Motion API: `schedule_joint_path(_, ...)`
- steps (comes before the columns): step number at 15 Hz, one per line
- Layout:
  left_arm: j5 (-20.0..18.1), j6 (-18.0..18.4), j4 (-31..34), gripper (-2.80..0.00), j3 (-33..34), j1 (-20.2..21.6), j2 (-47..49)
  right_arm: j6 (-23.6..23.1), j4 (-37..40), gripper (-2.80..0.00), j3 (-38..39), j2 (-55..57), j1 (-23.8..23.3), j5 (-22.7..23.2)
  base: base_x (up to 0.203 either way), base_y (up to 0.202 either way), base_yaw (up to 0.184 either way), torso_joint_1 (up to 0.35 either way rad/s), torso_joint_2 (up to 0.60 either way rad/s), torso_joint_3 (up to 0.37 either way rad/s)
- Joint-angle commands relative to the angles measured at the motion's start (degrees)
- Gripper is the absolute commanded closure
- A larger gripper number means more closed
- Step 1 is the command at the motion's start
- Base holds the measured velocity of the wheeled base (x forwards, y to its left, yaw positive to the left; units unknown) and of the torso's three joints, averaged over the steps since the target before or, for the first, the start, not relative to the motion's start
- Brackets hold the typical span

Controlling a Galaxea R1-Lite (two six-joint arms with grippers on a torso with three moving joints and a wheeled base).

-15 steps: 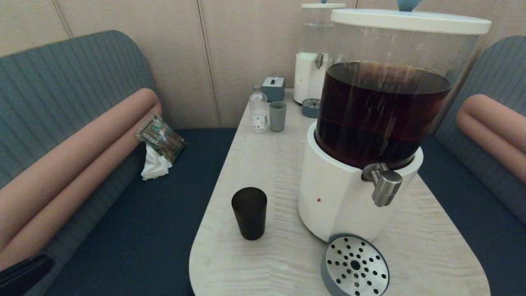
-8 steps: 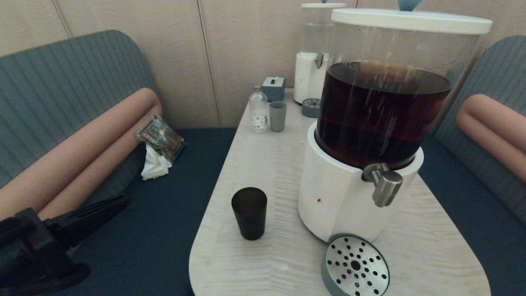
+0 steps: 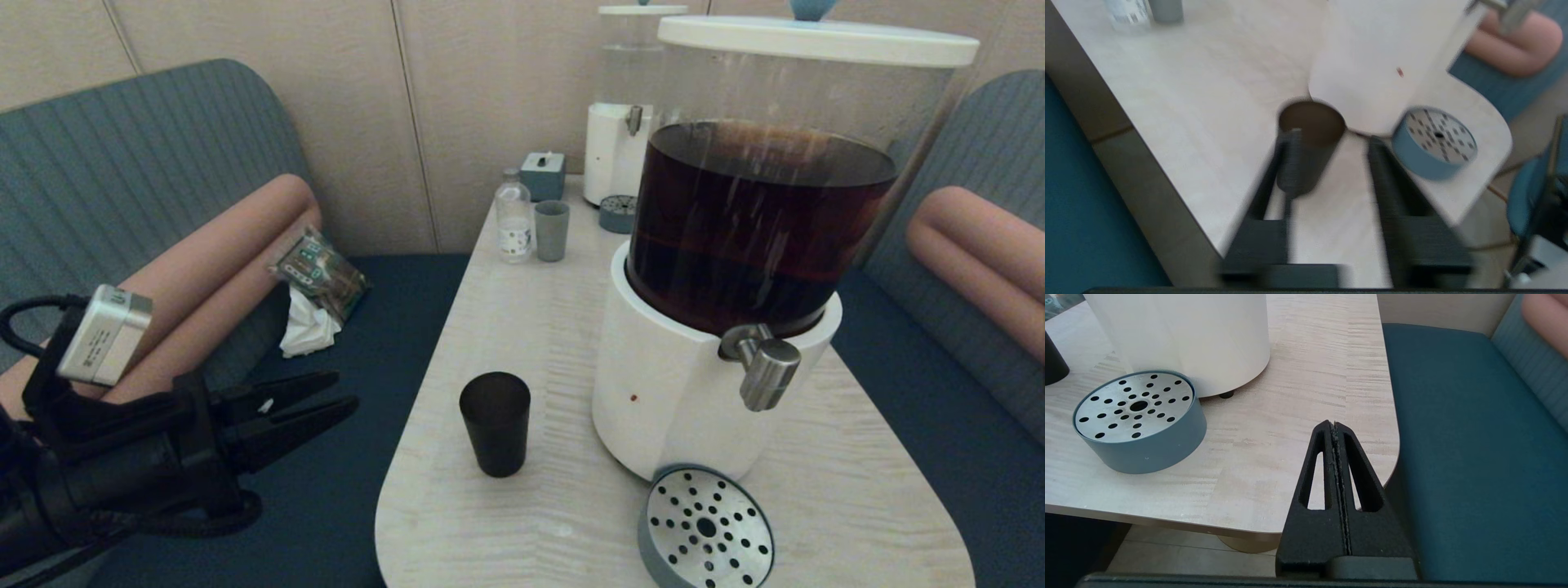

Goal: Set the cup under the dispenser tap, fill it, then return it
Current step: Pick up the cup

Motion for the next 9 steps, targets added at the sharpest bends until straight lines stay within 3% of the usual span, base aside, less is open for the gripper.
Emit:
schedule_joint_path(1,0.0,-0.6,-2.1,-2.8,-1.6,0.0,4.7,0.0,0.0,0.0,0.4,-0.4,0.0,0.0,0.0,0.0,0.0,0.0,0.0,0.0)
schedule_joint_path(5,9.8,-0.6,-2.4,-2.8,-1.9,-2.1,4.4,0.0,0.0,0.0,0.4,-0.3,0.0,0.0,0.0,0.0,0.0,0.0,0.0,0.0)
schedule_joint_path(7,9.8,-0.6,-2.1,-2.8,1.5,-2.3,4.2,0.0,0.0,0.0,0.4,-0.4,0.0,0.0,0.0,0.0,0.0,0.0,0.0,0.0)
schedule_joint_path(9,6.6,-0.5,-2.4,-2.8,4.2,-2.3,5.9,0.0,0.0,0.0,0.4,-0.4,0.0,0.0,0.0,0.0,0.0,0.0,0.0,0.0)
